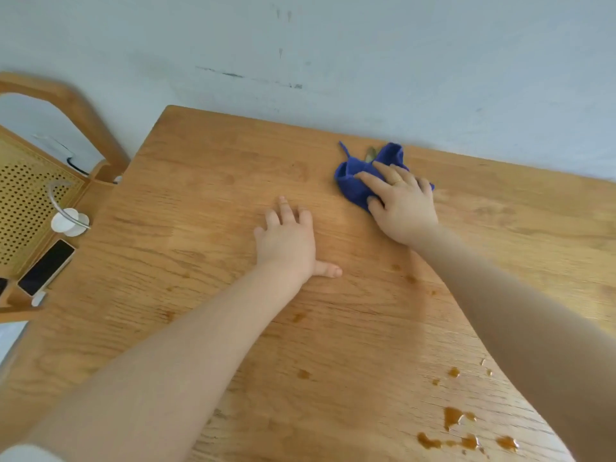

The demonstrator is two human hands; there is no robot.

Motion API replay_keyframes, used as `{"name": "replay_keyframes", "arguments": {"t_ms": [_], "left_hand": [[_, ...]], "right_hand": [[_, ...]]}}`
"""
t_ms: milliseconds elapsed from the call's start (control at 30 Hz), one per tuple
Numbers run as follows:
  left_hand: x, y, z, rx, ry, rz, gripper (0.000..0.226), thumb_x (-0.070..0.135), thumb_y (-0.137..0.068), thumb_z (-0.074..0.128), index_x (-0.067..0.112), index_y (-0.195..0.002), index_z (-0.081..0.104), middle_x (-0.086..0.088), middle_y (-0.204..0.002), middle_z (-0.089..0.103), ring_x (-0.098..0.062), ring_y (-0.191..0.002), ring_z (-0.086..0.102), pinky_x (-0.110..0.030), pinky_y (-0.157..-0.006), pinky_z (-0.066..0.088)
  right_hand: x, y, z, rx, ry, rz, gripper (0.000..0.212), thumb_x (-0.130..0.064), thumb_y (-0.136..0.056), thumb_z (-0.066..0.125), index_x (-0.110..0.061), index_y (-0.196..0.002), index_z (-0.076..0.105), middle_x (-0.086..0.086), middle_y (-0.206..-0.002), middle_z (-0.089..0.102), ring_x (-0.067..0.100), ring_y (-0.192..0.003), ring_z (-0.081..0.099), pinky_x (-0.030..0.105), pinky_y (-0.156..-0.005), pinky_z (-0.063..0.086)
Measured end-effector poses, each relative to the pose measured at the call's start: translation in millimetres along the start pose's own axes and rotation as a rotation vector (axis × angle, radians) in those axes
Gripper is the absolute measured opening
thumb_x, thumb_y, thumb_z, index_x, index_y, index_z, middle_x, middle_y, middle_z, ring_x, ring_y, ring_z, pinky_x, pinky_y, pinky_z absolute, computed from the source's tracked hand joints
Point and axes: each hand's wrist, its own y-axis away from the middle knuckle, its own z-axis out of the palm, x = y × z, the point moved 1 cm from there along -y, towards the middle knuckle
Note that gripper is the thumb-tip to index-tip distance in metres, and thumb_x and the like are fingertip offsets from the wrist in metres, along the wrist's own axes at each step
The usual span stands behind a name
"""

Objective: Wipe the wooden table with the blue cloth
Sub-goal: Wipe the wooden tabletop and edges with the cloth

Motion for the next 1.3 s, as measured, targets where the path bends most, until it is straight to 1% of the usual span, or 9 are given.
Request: {"name": "replay_keyframes", "arguments": {"t_ms": [100,200,333,533,667,833,1000,1133,1300], "left_hand": [[0.5,2.2,0.8,0.003,-0.007,0.013,0.12,0.075,-0.059,0.063,0.014,-0.148,0.01,-0.016,-0.157,-0.005,-0.037,-0.139,0.012,-0.045,-0.105,0.029],[0.1,1.5,-0.7,0.005,-0.009,0.023,0.122,0.075,-0.06,0.062,0.013,-0.149,0.007,-0.017,-0.156,-0.005,-0.038,-0.14,0.011,-0.045,-0.105,0.029],[1.8,-2.1,-1.6,-0.006,-0.026,0.025,0.124,0.075,-0.061,0.062,0.011,-0.149,0.002,-0.019,-0.156,-0.007,-0.041,-0.139,0.01,-0.047,-0.106,0.028],[1.0,-2.8,2.8,-0.004,-0.012,0.029,0.126,0.076,-0.06,0.06,0.011,-0.149,0.0,-0.02,-0.156,-0.009,-0.042,-0.14,0.006,-0.048,-0.108,0.023],[-0.4,0.4,2.3,0.005,-0.01,0.046,0.124,0.076,-0.063,0.059,0.01,-0.149,-0.001,-0.02,-0.155,-0.009,-0.042,-0.14,0.005,-0.048,-0.108,0.023],[-1.0,0.8,2.0,0.002,-0.008,0.041,0.124,0.076,-0.064,0.058,0.01,-0.149,-0.003,-0.019,-0.156,-0.01,-0.041,-0.14,0.005,-0.048,-0.108,0.023],[0.5,-1.1,1.7,-0.001,0.012,0.041,0.124,0.075,-0.062,0.061,0.012,-0.149,0.0,-0.018,-0.156,-0.009,-0.041,-0.14,0.005,-0.05,-0.108,0.022],[-2.9,-1.1,6.8,0.019,0.032,0.034,0.124,0.077,-0.061,0.059,0.015,-0.149,-0.003,-0.015,-0.156,-0.011,-0.04,-0.141,0.001,-0.05,-0.112,0.017],[-3.7,6.9,12.1,0.014,0.134,0.003,0.121,0.071,-0.066,0.06,0.017,-0.149,-0.01,-0.011,-0.156,-0.018,-0.034,-0.144,-0.01,-0.046,-0.116,0.005]], "right_hand": [[-17.3,56.0,2.6,-0.026,0.006,-0.133,0.049,-0.039,-0.082,0.031,-0.035,-0.126,0.054,0.002,-0.141,0.048,0.031,-0.13,0.042,0.052,-0.098,0.032],[-11.5,56.2,0.9,-0.079,-0.004,-0.188,0.049,-0.04,-0.083,0.031,-0.037,-0.126,0.054,0.0,-0.141,0.048,0.03,-0.13,0.043,0.053,-0.097,0.034],[12.5,4.8,-2.8,0.031,0.049,0.057,0.04,-0.034,-0.094,0.04,-0.036,-0.133,0.045,-0.002,-0.148,0.036,0.025,-0.137,0.029,0.045,-0.103,0.023],[17.8,-26.2,-5.3,0.047,0.018,0.295,0.042,-0.03,-0.095,0.037,-0.037,-0.136,0.04,0.001,-0.151,0.03,0.024,-0.14,0.021,0.048,-0.109,0.017],[-11.9,28.0,1.0,0.053,0.035,0.142,0.042,-0.032,-0.091,0.041,-0.035,-0.132,0.047,0.003,-0.148,0.037,0.028,-0.137,0.028,0.049,-0.104,0.023],[-12.5,58.0,1.1,-0.031,0.057,-0.008,0.053,-0.045,-0.087,0.022,-0.037,-0.132,0.047,0.001,-0.146,0.041,0.03,-0.135,0.034,0.049,-0.102,0.026],[25.2,3.1,-5.6,0.032,0.083,0.149,0.041,-0.035,-0.096,0.037,-0.037,-0.137,0.039,-0.001,-0.151,0.032,0.026,-0.14,0.023,0.045,-0.106,0.019],[43.2,-29.1,-8.2,0.067,0.055,0.306,0.042,-0.033,-0.097,0.034,-0.037,-0.138,0.036,0.001,-0.152,0.029,0.024,-0.14,0.019,0.047,-0.108,0.016],[36.6,16.3,-15.0,-0.017,0.077,0.155,0.041,-0.03,-0.098,0.036,-0.034,-0.138,0.038,0.002,-0.152,0.029,0.027,-0.14,0.02,0.047,-0.107,0.018]]}}
